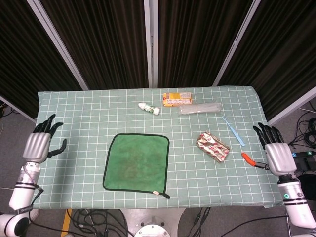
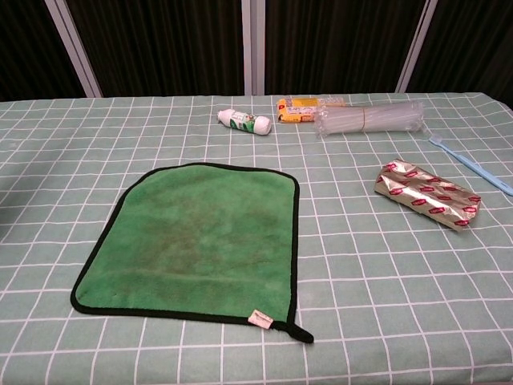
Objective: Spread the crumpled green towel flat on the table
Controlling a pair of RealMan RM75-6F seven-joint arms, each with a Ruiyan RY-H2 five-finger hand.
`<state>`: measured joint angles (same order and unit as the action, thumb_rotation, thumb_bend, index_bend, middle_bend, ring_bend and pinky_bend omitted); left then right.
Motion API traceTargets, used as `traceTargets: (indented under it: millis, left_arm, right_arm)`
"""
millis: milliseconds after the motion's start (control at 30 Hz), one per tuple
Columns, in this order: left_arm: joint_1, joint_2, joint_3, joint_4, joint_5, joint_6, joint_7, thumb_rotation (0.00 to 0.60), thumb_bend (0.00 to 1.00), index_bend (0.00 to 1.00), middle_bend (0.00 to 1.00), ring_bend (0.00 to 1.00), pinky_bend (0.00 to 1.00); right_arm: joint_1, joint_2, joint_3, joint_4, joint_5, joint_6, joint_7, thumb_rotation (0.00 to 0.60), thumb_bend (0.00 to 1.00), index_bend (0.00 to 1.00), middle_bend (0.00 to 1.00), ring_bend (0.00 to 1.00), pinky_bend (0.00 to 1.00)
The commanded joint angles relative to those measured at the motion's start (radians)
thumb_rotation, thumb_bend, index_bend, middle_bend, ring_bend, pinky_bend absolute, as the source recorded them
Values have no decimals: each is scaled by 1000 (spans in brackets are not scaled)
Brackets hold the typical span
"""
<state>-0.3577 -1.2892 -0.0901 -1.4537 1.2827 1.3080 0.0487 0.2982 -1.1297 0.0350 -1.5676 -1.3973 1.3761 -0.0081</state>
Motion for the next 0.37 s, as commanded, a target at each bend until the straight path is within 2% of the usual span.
traceTargets:
  millis: [33, 200, 367]
  left_arm:
    - [52, 25, 29, -35, 22, 55, -8, 263, 468, 247, 105, 126, 178]
    - [125, 41, 47, -80, 38, 143, 4, 282, 469, 247, 106, 126, 178]
    - [174, 45, 57, -115, 55, 205, 41, 294, 469, 248, 106, 126, 178]
  right_arm:
    - [-60, -5, -25, 21, -32, 67, 28, 169, 200, 19, 4, 0, 11]
    - [-122, -13, -42, 27, -62, 139, 21, 161, 202, 19, 4, 0, 0]
    - [-149, -15, -45, 38, -89, 160, 48, 163, 202, 21, 4, 0, 0]
